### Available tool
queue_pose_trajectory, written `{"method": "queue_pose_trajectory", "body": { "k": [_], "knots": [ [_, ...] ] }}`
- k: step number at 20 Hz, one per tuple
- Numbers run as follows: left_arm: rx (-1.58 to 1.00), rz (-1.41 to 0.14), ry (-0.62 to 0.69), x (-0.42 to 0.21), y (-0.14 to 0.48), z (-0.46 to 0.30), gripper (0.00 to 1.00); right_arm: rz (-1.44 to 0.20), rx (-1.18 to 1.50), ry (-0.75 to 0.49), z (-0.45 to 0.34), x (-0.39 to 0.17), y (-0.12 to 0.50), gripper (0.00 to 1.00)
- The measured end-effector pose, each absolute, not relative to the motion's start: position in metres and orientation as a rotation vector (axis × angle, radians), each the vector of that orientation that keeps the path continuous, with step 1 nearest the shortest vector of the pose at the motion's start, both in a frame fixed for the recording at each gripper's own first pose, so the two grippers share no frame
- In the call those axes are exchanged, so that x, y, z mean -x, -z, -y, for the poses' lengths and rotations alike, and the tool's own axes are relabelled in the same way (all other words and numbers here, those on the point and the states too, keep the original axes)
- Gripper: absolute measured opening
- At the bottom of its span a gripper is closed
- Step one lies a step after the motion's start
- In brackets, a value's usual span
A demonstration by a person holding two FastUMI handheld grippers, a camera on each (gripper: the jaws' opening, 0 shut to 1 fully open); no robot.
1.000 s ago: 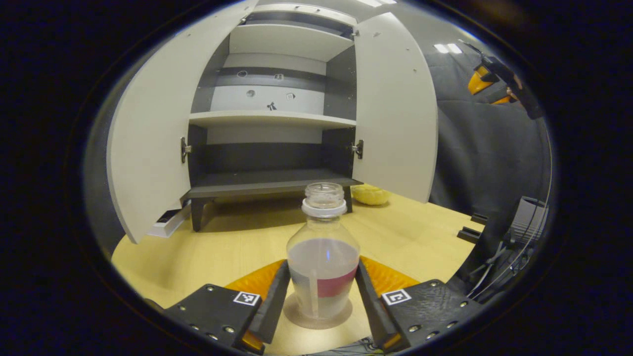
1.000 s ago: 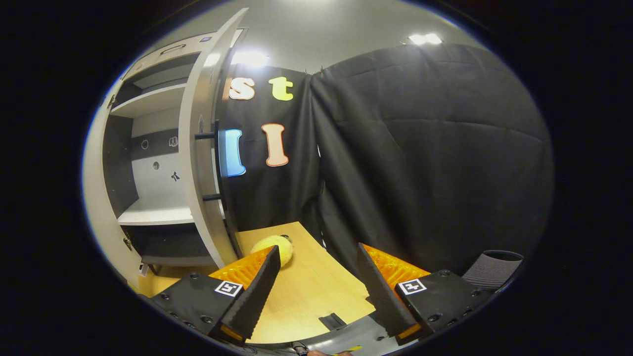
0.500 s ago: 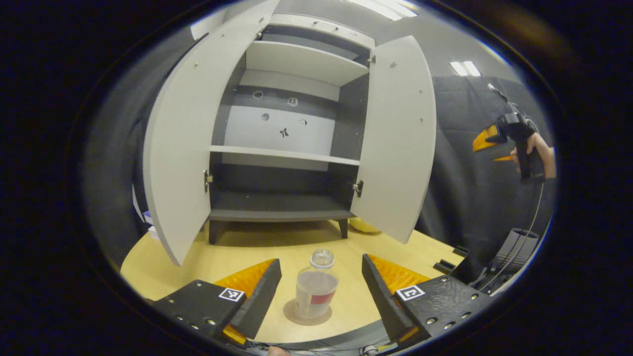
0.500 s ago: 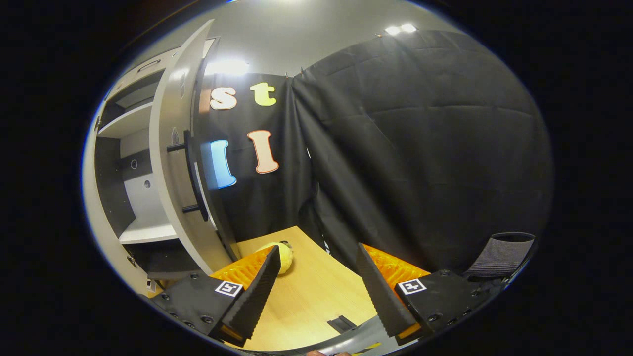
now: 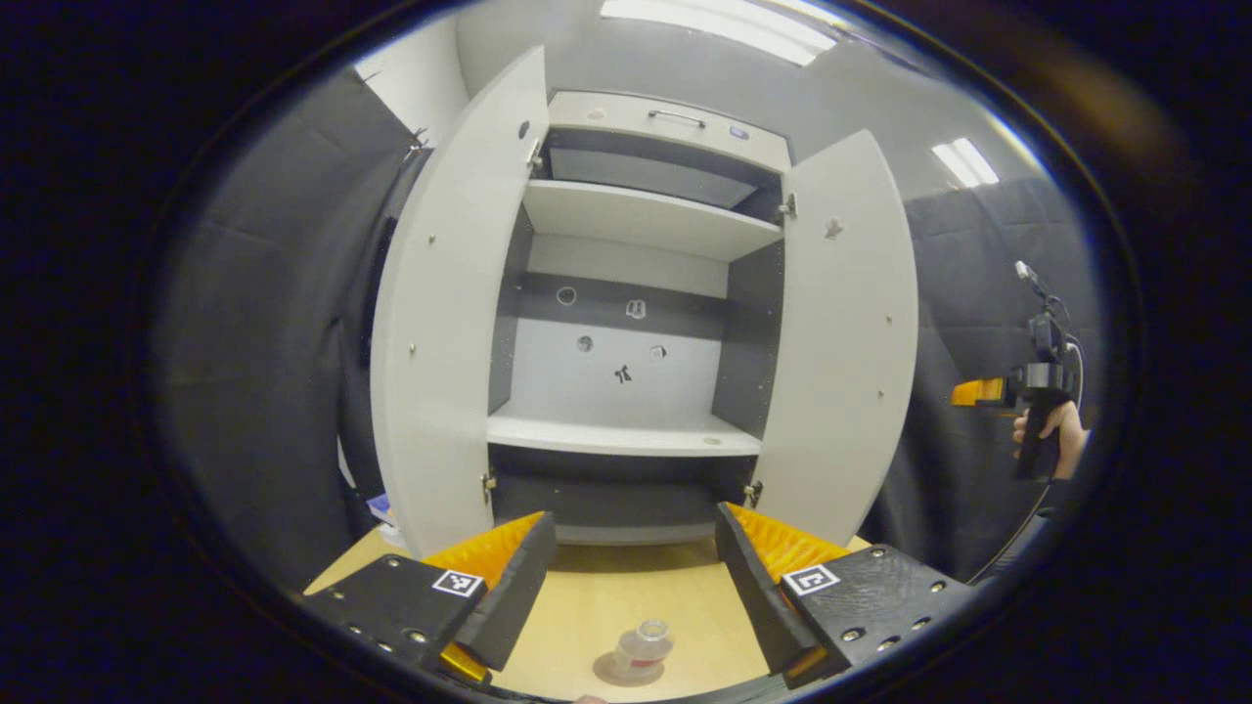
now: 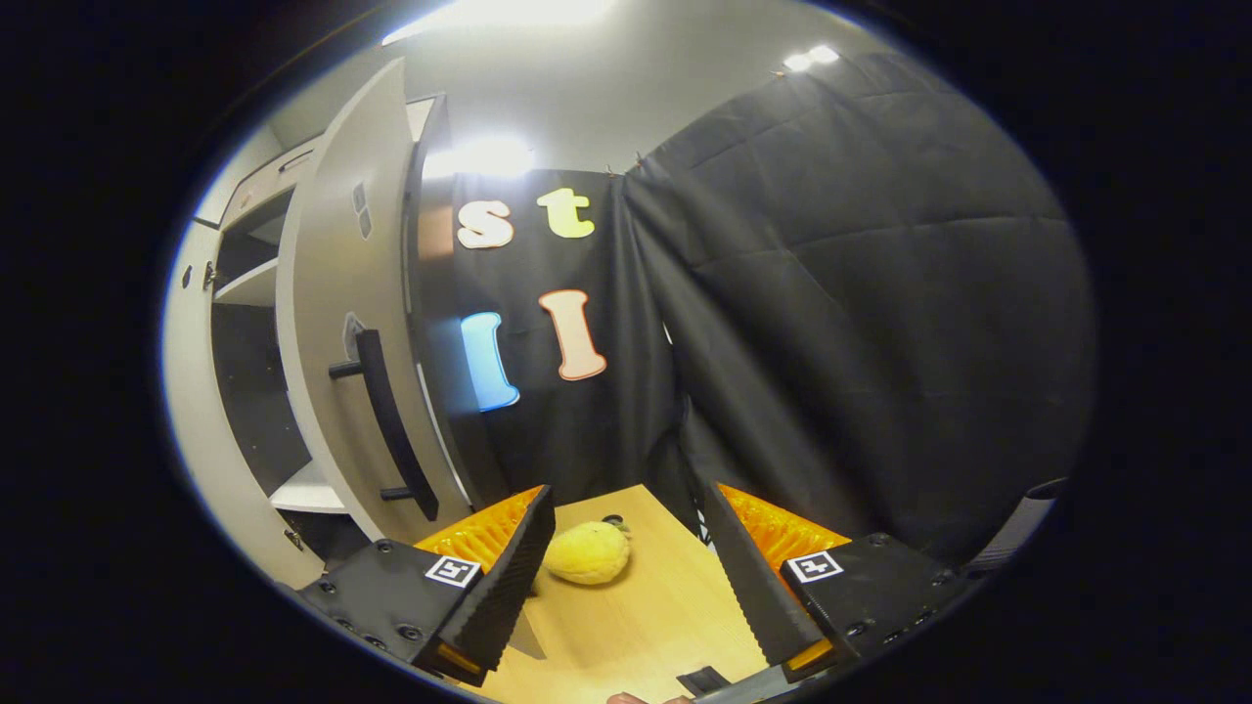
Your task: Grasp the bottle in the cabinet with the left hand and place it on the coaster, then close the right door with the right hand and the left door with the left hand.
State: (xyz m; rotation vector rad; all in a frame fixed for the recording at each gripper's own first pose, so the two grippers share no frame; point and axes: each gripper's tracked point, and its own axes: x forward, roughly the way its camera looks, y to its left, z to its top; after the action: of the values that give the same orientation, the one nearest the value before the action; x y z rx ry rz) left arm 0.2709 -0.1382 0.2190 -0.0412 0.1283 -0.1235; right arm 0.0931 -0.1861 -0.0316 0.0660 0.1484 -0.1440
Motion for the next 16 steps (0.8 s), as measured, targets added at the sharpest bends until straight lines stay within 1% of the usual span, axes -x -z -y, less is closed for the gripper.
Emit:
{"method": "queue_pose_trajectory", "body": {
  "k": [1,2,3,4,5,7,8,9,11,12,13,15,16],
  "knots": [
    [0.024,-0.124,0.101,-0.272,-0.230,0.138,0.94,-0.139,-0.053,0.113,0.182,-0.099,0.026,0.92],
    [0.004,-0.117,0.082,-0.274,-0.241,0.139,1.00,-0.126,-0.043,0.081,0.177,-0.105,0.020,0.98],
    [-0.011,-0.112,0.066,-0.276,-0.251,0.140,1.00,-0.111,-0.038,0.046,0.170,-0.111,0.011,0.98],
    [-0.016,-0.105,0.058,-0.277,-0.260,0.142,0.94,-0.095,-0.036,0.009,0.164,-0.118,0.003,0.98],
    [-0.016,-0.106,0.049,-0.279,-0.267,0.147,0.94,-0.082,-0.037,-0.032,0.157,-0.124,-0.003,0.98],
    [-0.025,-0.133,0.015,-0.279,-0.268,0.150,0.95,-0.060,-0.026,-0.102,0.150,-0.137,-0.015,0.98],
    [-0.029,-0.139,-0.004,-0.277,-0.269,0.152,0.97,-0.049,-0.009,-0.137,0.146,-0.141,-0.021,0.98],
    [-0.028,-0.144,-0.027,-0.277,-0.270,0.153,0.95,-0.035,0.011,-0.170,0.142,-0.145,-0.028,0.98],
    [0.004,-0.161,-0.066,-0.271,-0.267,0.154,0.94,-0.013,0.049,-0.237,0.133,-0.152,-0.037,0.97],
    [0.026,-0.167,-0.086,-0.268,-0.266,0.154,0.94,-0.016,0.051,-0.261,0.129,-0.155,-0.035,0.98],
    [0.038,-0.168,-0.115,-0.266,-0.265,0.150,1.00,-0.013,0.053,-0.283,0.124,-0.157,-0.034,0.98],
    [0.034,-0.181,-0.201,-0.259,-0.262,0.140,1.00,-0.006,0.062,-0.322,0.111,-0.158,-0.034,0.97],
    [0.026,-0.189,-0.236,-0.256,-0.262,0.134,1.00,0.001,0.070,-0.315,0.110,-0.156,-0.033,0.98]
  ]
}}
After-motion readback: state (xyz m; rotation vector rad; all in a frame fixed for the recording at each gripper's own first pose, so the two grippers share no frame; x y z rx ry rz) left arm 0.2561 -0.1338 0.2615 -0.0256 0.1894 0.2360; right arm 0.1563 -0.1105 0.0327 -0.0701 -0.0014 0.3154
